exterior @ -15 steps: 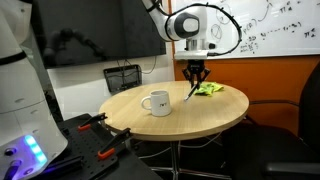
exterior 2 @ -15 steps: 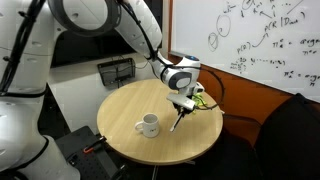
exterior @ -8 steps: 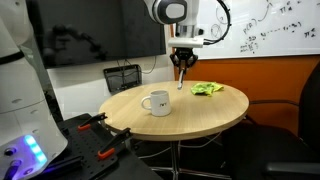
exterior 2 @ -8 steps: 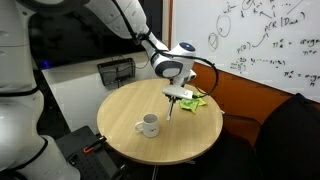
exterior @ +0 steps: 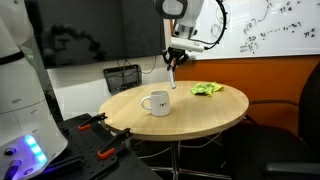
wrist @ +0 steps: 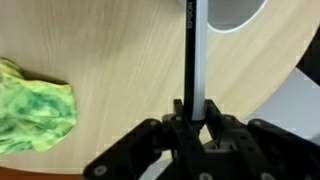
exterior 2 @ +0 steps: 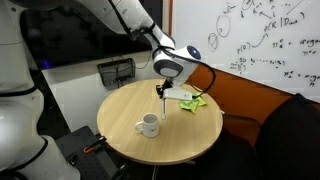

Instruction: Place the marker in the mug

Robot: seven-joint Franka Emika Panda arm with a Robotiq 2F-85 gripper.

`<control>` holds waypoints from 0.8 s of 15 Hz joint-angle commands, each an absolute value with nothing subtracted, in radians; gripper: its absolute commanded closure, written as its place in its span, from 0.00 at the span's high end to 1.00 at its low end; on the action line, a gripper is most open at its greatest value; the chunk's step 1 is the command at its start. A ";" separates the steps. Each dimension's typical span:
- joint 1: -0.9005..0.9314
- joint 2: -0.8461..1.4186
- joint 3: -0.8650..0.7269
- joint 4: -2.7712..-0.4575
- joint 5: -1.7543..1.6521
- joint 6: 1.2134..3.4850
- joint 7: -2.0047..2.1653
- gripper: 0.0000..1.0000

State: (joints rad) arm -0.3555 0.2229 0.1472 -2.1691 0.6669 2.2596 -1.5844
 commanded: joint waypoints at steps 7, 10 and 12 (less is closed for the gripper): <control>-0.313 0.236 0.061 -2.113 0.779 2.013 -1.843 0.07; -0.314 0.252 0.017 -2.076 0.785 1.879 -2.002 0.07; -0.314 0.270 -0.009 -2.055 0.772 1.809 -2.109 0.07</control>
